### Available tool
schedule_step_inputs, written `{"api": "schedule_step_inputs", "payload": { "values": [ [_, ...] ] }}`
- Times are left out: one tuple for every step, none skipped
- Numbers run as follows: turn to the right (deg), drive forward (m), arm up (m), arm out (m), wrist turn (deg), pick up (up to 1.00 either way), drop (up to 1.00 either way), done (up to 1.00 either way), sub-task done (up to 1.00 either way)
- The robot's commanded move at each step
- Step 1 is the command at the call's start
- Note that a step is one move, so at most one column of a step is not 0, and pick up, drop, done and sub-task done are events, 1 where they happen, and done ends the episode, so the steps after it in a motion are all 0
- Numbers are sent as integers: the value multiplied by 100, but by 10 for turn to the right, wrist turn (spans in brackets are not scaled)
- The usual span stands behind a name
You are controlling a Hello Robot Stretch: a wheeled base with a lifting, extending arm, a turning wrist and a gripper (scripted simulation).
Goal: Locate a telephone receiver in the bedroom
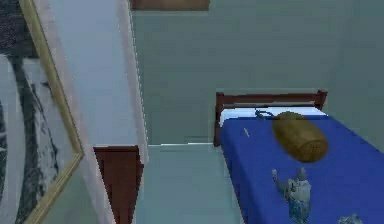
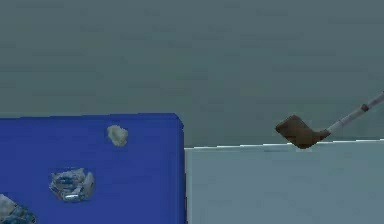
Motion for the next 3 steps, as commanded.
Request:
{"api": "schedule_step_inputs", "payload": {
  "values": [
    [0, 100, 0, 0, 0, 0, 0, 0, 0],
    [0, 15, 0, 0, 0, 0, 0, 0, 0],
    [450, 0, 0, 0, 0, 0, 0, 0, 0]
  ]
}}
